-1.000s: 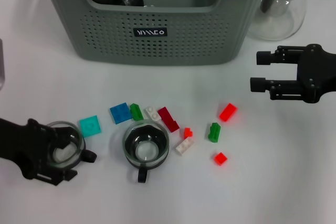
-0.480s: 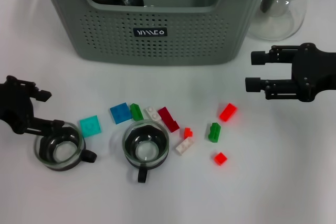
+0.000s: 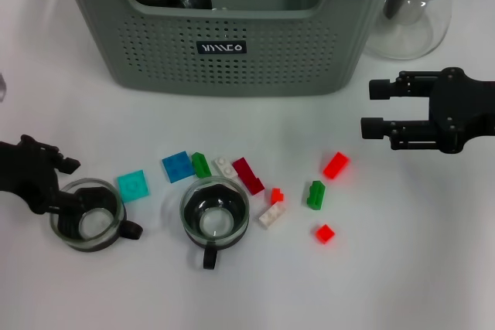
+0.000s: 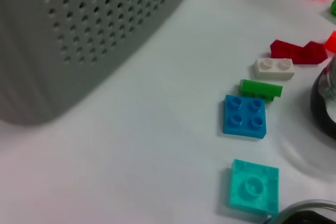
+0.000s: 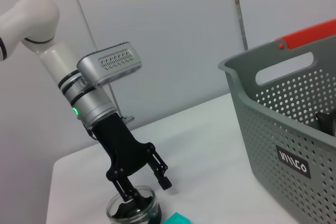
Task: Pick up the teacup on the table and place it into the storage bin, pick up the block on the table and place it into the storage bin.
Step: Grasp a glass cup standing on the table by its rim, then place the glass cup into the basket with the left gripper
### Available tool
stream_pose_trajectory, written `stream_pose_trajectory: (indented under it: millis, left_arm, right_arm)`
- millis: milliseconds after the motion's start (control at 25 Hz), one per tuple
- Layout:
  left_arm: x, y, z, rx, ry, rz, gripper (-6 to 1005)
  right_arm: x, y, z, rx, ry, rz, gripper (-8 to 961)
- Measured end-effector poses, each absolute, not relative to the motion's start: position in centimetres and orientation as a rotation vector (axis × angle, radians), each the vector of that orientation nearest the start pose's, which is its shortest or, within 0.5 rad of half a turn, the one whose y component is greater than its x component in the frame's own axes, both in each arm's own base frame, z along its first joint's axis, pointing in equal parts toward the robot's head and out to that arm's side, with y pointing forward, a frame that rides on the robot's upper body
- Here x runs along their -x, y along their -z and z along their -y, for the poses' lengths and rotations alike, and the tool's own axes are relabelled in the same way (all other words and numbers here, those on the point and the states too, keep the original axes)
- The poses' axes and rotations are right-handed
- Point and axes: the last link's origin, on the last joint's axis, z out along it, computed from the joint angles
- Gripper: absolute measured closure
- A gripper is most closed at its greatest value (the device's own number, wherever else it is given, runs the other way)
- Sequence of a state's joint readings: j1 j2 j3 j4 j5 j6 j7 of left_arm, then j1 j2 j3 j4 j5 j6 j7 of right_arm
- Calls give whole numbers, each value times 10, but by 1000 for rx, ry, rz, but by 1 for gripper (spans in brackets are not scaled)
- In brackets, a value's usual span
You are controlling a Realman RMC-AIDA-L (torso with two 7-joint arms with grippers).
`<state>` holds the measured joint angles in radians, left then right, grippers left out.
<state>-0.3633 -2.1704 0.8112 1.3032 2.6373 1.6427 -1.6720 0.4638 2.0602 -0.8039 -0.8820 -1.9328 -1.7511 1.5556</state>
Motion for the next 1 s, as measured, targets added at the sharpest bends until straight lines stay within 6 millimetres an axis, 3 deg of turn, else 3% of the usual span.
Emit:
stream_pose_trajectory:
  millis: [200, 400, 720, 840, 1000]
  left_arm:
    - [306, -45, -295, 2714, -341, 706, 366]
    - [308, -44, -294, 2711, -374, 720, 586]
    - [308, -45, -292, 2721, -369, 739, 776]
    - [303, -48, -293, 2731, -327, 755, 847]
    - [289, -57, -296, 2768, -115, 790, 950]
  right_arm:
    - [-242, -31, -311, 2871, -723, -587, 226]
    - [-243, -31, -310, 2870, -722, -593, 226]
    - [-243, -31, -310, 2875, -724, -598, 226]
    - [-243, -32, -310, 2876, -724, -596, 226]
    - [-243, -32, -311, 2874, -726, -595, 226]
